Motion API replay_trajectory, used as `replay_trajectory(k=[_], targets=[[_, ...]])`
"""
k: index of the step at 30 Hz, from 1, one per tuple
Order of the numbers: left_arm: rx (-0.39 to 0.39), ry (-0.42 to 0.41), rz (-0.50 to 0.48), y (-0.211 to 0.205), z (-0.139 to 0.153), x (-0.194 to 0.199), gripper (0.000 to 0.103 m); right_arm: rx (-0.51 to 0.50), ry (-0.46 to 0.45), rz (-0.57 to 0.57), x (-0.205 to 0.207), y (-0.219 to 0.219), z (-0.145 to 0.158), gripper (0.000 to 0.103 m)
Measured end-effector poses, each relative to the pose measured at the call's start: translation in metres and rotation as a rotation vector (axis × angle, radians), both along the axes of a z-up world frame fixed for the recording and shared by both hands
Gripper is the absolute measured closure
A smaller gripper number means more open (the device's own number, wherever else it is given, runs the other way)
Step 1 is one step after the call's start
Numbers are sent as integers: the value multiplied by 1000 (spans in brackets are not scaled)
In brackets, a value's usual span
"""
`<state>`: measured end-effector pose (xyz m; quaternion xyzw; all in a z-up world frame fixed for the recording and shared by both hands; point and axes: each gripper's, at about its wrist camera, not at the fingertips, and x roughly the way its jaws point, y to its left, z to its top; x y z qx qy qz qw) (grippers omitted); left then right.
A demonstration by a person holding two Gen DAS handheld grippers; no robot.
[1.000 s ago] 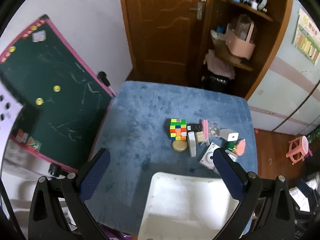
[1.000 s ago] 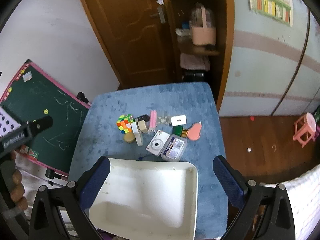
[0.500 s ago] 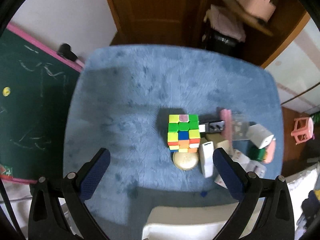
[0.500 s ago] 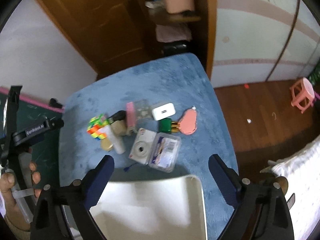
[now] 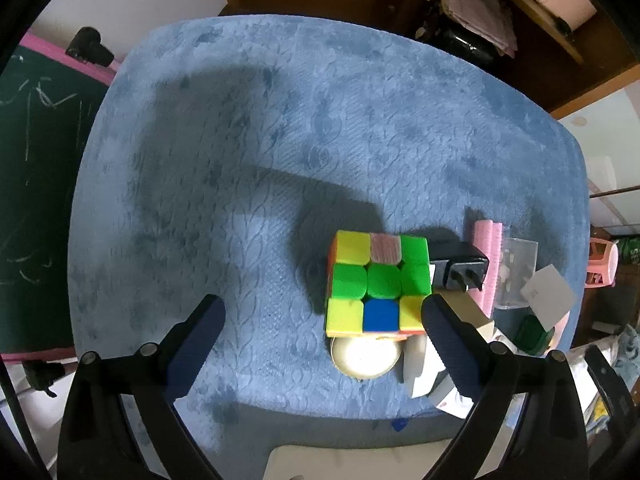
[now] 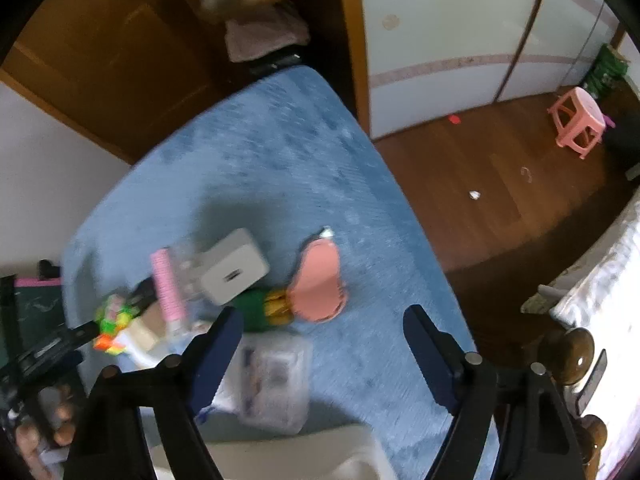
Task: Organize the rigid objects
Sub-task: 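Grasp the Rubik's cube with the left gripper while the right gripper grasps the pink sponge case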
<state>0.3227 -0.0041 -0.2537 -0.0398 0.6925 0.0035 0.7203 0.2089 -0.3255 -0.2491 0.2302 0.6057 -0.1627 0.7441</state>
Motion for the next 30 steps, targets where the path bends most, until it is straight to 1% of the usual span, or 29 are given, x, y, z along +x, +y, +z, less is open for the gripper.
replay_trajectory(k=[1,4,8,14,18,20,21,22,23,24,25,26,27,30], targets=[[14,-7,-6,-3,1,1,4,1,15,-3,4,-1,-8,25],[44,-19,-18,-10,0,5,4,-4,54,-10,12,-5,-27,30],[42,-8,-21,-13,-1,9,6,33,69,-29,22,-9,-43,30],[64,1,-49,-18,-2,6,6,45,99,-25,38,0,-61,30],[58,33,-25,-12,-16,8,6,17,141,-12,44,7,-74,30],[43,51,-13,-12,-23,8,6,24,159,-17,45,8,-81,35],[36,60,-12,-12,-26,8,9,20,169,-19,45,8,-84,37],[18,77,-18,-14,-30,9,16,4,169,-17,44,10,-84,39],[6,90,-22,-15,-33,8,20,-13,176,-11,45,12,-84,40],[-14,110,-24,-16,-38,8,28,-27,183,-6,45,14,-84,44],[-48,131,-21,-17,-43,8,39,-30,180,-2,45,16,-83,51],[-65,141,-20,-18,-46,8,42,-33,176,2,45,17,-82,53],[-65,146,-18,-18,-47,8,43,-27,173,2,44,18,-82,53],[-59,121,-25,-19,-45,8,43,4,141,-5,39,15,-76,53]])
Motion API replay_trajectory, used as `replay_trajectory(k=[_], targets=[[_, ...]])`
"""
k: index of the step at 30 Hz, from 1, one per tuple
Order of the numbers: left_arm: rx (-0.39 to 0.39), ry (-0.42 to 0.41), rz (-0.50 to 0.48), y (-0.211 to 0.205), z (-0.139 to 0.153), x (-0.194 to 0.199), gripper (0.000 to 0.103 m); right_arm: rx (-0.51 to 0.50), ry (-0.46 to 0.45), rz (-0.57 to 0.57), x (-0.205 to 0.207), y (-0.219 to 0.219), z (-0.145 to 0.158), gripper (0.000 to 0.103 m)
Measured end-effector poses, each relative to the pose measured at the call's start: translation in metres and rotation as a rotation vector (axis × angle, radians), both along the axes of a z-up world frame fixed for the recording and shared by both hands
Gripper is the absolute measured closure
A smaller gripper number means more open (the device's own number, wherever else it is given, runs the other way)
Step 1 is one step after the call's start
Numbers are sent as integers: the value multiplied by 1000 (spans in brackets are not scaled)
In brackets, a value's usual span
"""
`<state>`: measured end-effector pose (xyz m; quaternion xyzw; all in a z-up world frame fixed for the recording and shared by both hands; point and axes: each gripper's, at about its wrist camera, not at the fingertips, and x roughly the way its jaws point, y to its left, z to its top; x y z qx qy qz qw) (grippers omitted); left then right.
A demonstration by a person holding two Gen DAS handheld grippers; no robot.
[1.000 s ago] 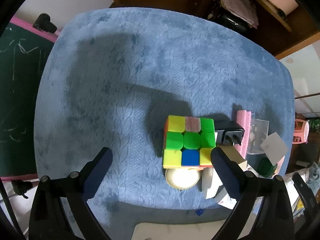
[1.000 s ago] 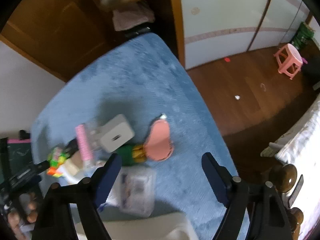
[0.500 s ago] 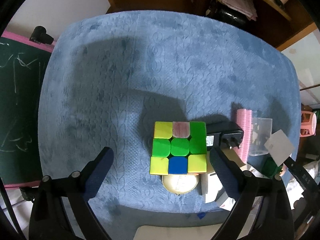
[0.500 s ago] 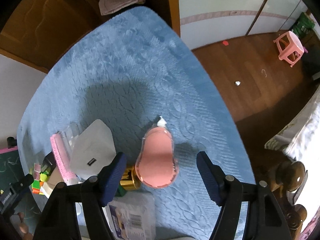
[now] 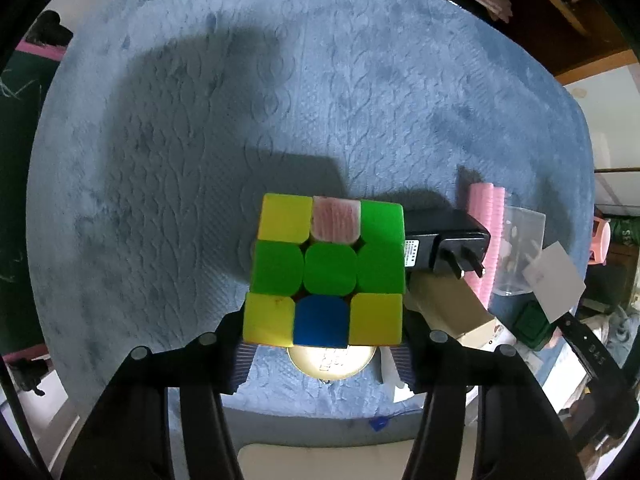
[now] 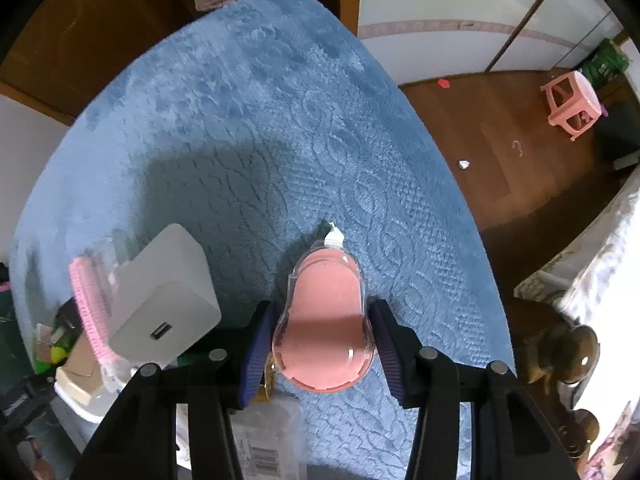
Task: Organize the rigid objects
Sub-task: 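Grasp the Rubik's cube with the left gripper while the right gripper grasps the pink sponge case, then carry the cube and pink case into the white tray and open both grippers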
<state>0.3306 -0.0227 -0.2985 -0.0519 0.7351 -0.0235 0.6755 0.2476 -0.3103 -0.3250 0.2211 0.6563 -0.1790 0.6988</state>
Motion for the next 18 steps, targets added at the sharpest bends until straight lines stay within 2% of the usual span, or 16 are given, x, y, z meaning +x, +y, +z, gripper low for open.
replay_trajectory(k=[4,8,12,18], targets=[[11,-54,10,4,14,-7,43,19,-51,-3,-6,-3,14,54],[32,-135,-4,9,42,-17,43,38,-108,-7,-10,-5,39,54],[41,-230,-37,15,81,-36,43,59,-177,13,-18,-2,71,54],[23,-384,-114,20,151,-93,43,53,-292,117,-47,20,134,53]])
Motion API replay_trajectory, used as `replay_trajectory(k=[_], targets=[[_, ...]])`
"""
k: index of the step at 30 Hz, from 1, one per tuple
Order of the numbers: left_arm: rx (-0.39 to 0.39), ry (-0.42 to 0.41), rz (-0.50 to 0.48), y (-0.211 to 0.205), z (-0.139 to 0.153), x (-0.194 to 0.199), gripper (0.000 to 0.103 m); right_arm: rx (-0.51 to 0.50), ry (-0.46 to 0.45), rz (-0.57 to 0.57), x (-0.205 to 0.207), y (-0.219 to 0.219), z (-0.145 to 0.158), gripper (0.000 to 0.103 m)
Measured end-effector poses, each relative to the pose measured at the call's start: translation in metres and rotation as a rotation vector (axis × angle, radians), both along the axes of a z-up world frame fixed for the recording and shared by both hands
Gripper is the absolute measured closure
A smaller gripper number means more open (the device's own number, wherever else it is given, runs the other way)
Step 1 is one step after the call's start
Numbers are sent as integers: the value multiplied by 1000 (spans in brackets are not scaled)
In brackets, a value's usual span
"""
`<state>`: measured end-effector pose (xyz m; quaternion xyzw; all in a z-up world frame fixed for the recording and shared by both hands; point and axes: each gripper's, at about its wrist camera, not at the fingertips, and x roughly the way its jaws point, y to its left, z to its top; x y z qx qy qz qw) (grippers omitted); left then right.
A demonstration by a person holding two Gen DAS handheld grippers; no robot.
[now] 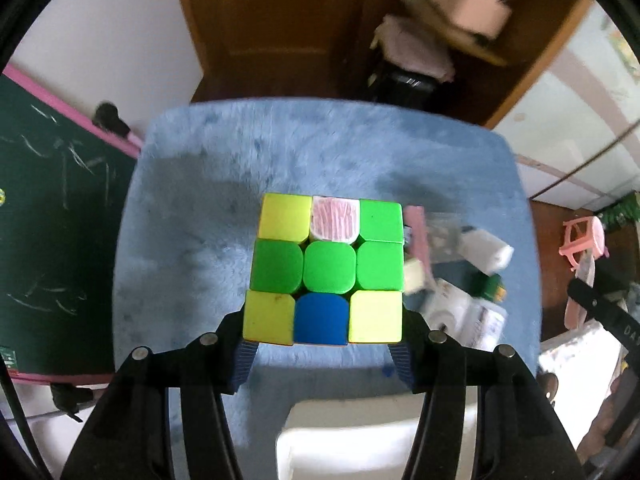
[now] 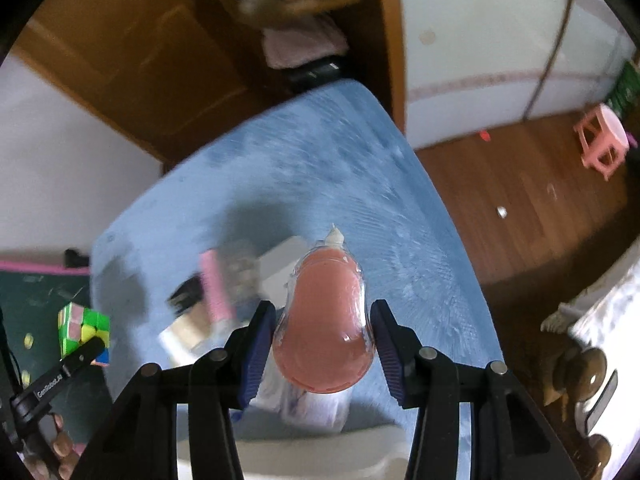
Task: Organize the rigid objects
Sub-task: 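Carry the cube and pink case into the white tray and open both grippers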
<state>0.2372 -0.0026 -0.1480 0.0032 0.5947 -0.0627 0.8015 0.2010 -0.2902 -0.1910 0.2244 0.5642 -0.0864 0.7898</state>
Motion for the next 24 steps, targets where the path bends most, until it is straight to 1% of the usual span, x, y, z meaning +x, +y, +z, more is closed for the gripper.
replay_trajectory(k=[5,6,7,10,13,16,17,18,20,21,24], targets=[[6,-124,-70,-3,43,-55,43,-58,-111,109,-45,39,64,53],[7,-134,-77,-4,45,-60,43,-65,-121,120,-51,43,69,53],[6,-151,-89,-3,51,-71,43,-79,-139,139,-64,53,81,53],[7,-190,-116,-3,59,-100,43,-120,-179,187,-95,75,102,53],[7,-230,-137,-2,58,-125,43,-160,-208,228,-121,94,112,53],[10,-253,-144,-2,46,-142,43,-232,-227,261,-149,113,114,53],[8,-248,-145,-2,45,-149,43,-245,-229,269,-155,119,114,53],[4,-232,-148,-3,35,-153,43,-254,-229,276,-160,123,110,53],[3,-217,-149,-4,22,-159,43,-270,-224,290,-172,129,100,53],[14,-203,-149,-6,11,-162,43,-278,-221,294,-177,132,95,53],[16,-159,-150,-7,-11,-170,43,-292,-186,303,-186,136,71,53]])
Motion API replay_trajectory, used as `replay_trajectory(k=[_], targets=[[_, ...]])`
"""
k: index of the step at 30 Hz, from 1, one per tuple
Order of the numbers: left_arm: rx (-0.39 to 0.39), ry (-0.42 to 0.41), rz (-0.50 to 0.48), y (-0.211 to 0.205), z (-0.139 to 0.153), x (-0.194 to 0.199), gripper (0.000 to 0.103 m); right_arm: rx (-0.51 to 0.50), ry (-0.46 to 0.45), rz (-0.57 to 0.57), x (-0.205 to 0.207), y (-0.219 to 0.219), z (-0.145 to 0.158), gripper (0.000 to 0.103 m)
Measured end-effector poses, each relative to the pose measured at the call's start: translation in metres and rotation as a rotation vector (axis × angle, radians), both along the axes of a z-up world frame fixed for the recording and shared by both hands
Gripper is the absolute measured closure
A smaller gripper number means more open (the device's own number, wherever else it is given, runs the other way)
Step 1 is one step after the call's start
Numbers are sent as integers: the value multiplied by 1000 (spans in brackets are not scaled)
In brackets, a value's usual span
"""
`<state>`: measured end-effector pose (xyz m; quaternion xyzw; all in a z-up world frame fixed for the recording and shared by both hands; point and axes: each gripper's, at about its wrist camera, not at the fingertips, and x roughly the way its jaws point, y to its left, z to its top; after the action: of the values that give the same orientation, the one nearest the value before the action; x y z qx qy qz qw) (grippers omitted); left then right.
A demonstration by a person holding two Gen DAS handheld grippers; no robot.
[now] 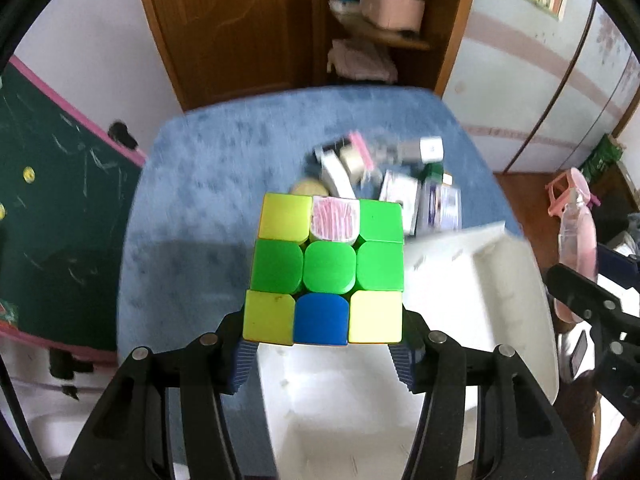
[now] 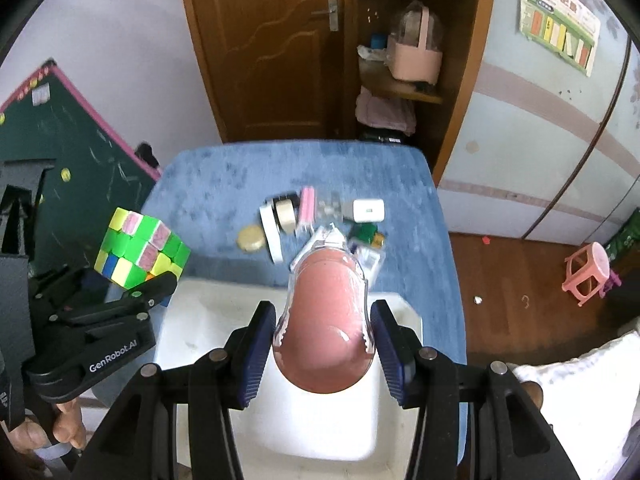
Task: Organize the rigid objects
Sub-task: 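Carry the cube and pink case into the white tray and open both grippers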
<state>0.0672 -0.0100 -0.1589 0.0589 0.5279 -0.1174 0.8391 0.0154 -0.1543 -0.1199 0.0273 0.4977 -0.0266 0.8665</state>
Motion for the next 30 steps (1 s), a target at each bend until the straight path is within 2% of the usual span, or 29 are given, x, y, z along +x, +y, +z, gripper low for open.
replay_trajectory(k=[3,11,13,20,26,29,30], targets=[[-19,66,23,0,-23,-3,43,-7,62,-9,-7,0,-35,53],[-8,107,27,-3,-68,-18,43,-30,190,-1,-11,-2,-108,53],[21,99,16,-8,-77,-25,43,-35,219,7,-12,0,-123,53],[46,143,6,-14,-103,-36,43,-45,285,34,-11,3,-155,53],[123,128,4,-21,-116,-43,42,-62,329,66,-13,7,-171,53],[94,120,15,-20,-112,-44,41,-58,345,68,-15,6,-173,52],[93,117,21,-20,-110,-44,38,-61,344,69,-16,6,-172,49]])
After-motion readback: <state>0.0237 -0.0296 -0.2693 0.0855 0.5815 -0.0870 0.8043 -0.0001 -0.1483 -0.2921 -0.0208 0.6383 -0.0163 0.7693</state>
